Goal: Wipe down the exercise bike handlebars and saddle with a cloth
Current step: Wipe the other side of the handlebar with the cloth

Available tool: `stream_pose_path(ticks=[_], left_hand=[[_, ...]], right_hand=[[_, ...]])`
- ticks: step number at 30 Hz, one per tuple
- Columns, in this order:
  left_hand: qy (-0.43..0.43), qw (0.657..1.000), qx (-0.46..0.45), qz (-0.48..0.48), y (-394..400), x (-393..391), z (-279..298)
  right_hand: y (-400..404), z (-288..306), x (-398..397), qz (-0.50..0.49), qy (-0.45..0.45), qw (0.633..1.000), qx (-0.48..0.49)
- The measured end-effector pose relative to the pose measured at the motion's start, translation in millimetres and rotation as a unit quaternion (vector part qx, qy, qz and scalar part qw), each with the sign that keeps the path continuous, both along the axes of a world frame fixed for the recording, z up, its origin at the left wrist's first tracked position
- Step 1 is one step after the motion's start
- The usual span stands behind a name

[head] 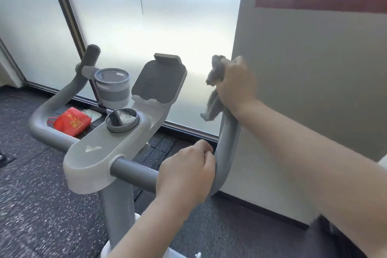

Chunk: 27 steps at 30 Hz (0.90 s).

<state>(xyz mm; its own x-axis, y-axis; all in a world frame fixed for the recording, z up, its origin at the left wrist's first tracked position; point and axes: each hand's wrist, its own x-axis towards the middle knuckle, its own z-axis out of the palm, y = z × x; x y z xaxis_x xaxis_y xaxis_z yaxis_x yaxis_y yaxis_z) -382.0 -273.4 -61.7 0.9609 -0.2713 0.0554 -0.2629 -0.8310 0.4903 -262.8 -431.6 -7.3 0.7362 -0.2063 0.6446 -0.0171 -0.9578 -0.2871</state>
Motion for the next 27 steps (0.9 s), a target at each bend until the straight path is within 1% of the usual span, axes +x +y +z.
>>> stream_pose_path(ticks=[1, 2, 3, 4, 5, 6, 7, 8, 9, 10, 11, 12, 13, 14, 15, 16, 17, 18, 19, 20, 21, 22, 23, 24, 25, 26, 27], left_hand=[[0.002, 1.000, 0.001, -0.001, -0.3, 0.3, 0.8], [0.004, 1.000, 0.004, -0.001, -0.8, 0.3, 1.6], [0.007, 1.000, 0.007, 0.001, -1.3, -0.1, 2.4], [0.009, 1.000, 0.009, 0.003, -1.7, -0.5, 2.7], [0.010, 1.000, 0.011, 0.004, -1.8, -1.3, 2.8], [0.010, 1.000, 0.013, 0.006, -1.7, -1.9, 2.9], [0.009, 1.000, 0.015, 0.006, -1.3, -2.5, 2.4], [0.008, 1.000, 0.016, 0.006, -1.0, -2.8, 1.8], [0.006, 1.000, 0.016, 0.005, -1.0, -2.6, 1.4], [0.005, 1.000, 0.015, 0.002, -1.0, -2.5, 1.3], [0.004, 1.000, 0.013, 0.000, -1.0, -2.6, 1.5], [0.003, 1.000, 0.011, -0.003, -0.7, -2.5, 1.7], [0.001, 1.000, 0.009, -0.006, -0.3, -2.2, 1.8], [0.000, 1.000, 0.007, -0.008, 0.3, -1.7, 1.5], [-0.002, 1.000, 0.006, -0.010, 0.6, -1.2, 1.3], [-0.003, 1.000, 0.005, -0.011, 0.4, -0.8, 1.1], [-0.004, 1.000, 0.005, -0.012, 0.1, -0.1, 1.4], [-0.004, 1.000, 0.007, -0.013, -0.4, 0.2, 2.1], [-0.002, 1.000, 0.008, -0.014, -0.8, -0.1, 2.7], [-0.001, 1.000, 0.010, -0.013, -0.9, -1.0, 2.9], [-0.002, 1.000, 0.011, -0.011, -0.5, -2.3, 2.8], [-0.004, 1.000, 0.013, -0.007, 0.0, -3.3, 2.7], [-0.007, 1.000, 0.015, -0.005, 0.5, -4.0, 2.7], [-0.008, 1.000, 0.014, -0.005, 0.5, -4.4, 2.6], [-0.010, 1.000, 0.014, -0.008, 0.0, -4.7, 2.3], [-0.010, 1.000, 0.011, -0.012, -0.7, -5.0, 2.3], [-0.010, 1.000, 0.008, -0.016, -1.4, -4.5, 2.5]], right_hand=[[-3.2, 11.0, 3.4, -0.007, 0.050, 0.998, -0.032], [-5.9, 23.3, 7.2, -0.016, 0.111, 0.993, -0.027], [-9.5, 35.0, 11.2, -0.010, 0.162, 0.986, 0.024], [-12.1, 44.7, 11.3, 0.016, 0.195, 0.972, 0.129], [-14.4, 48.8, 9.6, 0.069, 0.229, 0.933, 0.270], [-16.5, 48.6, 8.3, 0.151, 0.242, 0.865, 0.413], [-19.4, 42.8, 9.2, 0.233, 0.217, 0.792, 0.521], [-20.5, 34.7, 8.4, 0.273, 0.177, 0.739, 0.590], [-19.4, 27.2, 7.8, 0.262, 0.129, 0.725, 0.624], [-17.0, 22.0, 7.4, 0.216, 0.085, 0.751, 0.619], [-12.4, 18.1, 7.0, 0.154, 0.032, 0.807, 0.570], [-7.4, 13.6, 6.1, 0.099, -0.020, 0.873, 0.478], [-3.9, 8.4, 5.2, 0.055, -0.052, 0.933, 0.352], [-0.1, 4.8, 3.0, 0.008, -0.035, 0.978, 0.204], [3.1, 5.1, 1.2, -0.028, -0.001, 0.996, 0.079], [3.4, 12.2, -0.1, -0.043, 0.041, 0.998, 0.006], [1.9, 24.4, 2.0, -0.050, 0.095, 0.994, -0.038], [-0.3, 37.1, 6.4, -0.053, 0.151, 0.986, -0.053], [-2.8, 48.2, 9.7, -0.054, 0.206, 0.976, -0.044], [-5.5, 53.6, 12.6, -0.037, 0.244, 0.969, 0.014], [-8.3, 54.3, 11.4, 0.009, 0.250, 0.960, 0.125], [-12.5, 48.0, 9.6, 0.088, 0.222, 0.923, 0.301], [-16.8, 36.5, 6.7, 0.185, 0.167, 0.844, 0.475], [-20.9, 21.1, 4.8, 0.251, 0.107, 0.755, 0.596], [-22.5, 9.2, 3.1, 0.277, 0.065, 0.698, 0.657], [-20.4, 4.0, 1.1, 0.260, 0.036, 0.700, 0.664], [-16.0, 3.9, 0.4, 0.214, 0.013, 0.747, 0.630]])
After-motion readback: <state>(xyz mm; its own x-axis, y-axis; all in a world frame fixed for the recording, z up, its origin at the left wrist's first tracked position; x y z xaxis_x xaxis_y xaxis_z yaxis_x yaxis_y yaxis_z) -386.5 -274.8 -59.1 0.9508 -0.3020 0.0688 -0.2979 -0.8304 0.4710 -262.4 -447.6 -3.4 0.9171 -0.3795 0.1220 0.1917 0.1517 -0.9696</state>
